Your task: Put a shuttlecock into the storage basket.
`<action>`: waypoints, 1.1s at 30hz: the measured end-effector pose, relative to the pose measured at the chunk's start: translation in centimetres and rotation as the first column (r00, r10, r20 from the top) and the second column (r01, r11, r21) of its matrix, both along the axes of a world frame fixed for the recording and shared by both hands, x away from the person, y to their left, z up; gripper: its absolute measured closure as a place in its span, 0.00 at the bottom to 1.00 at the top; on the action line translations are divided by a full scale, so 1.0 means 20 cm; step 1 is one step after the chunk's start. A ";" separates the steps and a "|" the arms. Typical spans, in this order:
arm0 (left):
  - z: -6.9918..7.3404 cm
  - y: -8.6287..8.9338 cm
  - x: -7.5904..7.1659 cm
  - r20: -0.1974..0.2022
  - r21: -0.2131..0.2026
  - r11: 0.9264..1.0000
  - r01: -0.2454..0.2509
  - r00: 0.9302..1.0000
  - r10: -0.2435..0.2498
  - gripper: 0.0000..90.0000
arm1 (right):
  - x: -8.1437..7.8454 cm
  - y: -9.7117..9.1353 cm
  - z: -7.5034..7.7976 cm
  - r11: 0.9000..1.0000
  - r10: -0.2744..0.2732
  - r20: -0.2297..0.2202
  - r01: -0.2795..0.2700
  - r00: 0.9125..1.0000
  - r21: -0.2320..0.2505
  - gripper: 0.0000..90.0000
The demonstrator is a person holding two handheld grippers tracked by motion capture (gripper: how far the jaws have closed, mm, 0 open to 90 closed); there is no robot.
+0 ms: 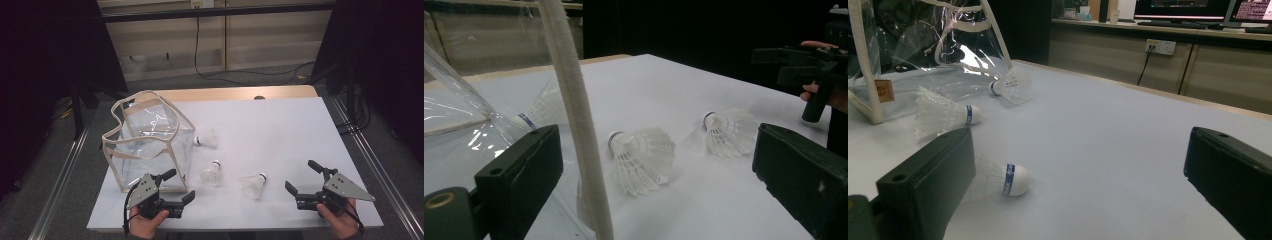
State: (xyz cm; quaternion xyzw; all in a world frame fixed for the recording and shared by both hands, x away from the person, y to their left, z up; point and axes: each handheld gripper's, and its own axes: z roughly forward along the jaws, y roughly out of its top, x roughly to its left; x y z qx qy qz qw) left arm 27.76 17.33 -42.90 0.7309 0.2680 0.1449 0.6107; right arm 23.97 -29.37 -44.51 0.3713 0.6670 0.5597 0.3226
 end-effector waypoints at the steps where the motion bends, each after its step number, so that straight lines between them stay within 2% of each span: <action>1: 0.00 0.00 0.00 0.000 -0.002 1.000 0.000 1.000 0.000 0.07 | 0.00 0.00 0.00 1.000 -0.002 -0.001 0.002 1.000 -0.003 0.00; 14: 0.00 0.01 -0.01 -0.004 -0.024 0.999 0.028 1.000 -0.028 0.08 | 0.00 0.00 0.00 1.000 -0.003 0.001 0.003 1.000 -0.003 0.00; 26: 0.00 -0.01 -0.04 -0.006 -0.023 0.999 0.028 1.000 -0.028 0.08 | 0.00 0.00 0.00 1.000 -0.001 -0.001 0.001 1.000 -0.002 0.00; 33: 0.00 -0.04 -0.05 -0.009 -0.019 0.998 0.056 0.998 -0.056 0.08 | 0.00 0.00 0.00 1.000 0.002 0.004 -0.002 1.000 -0.004 0.00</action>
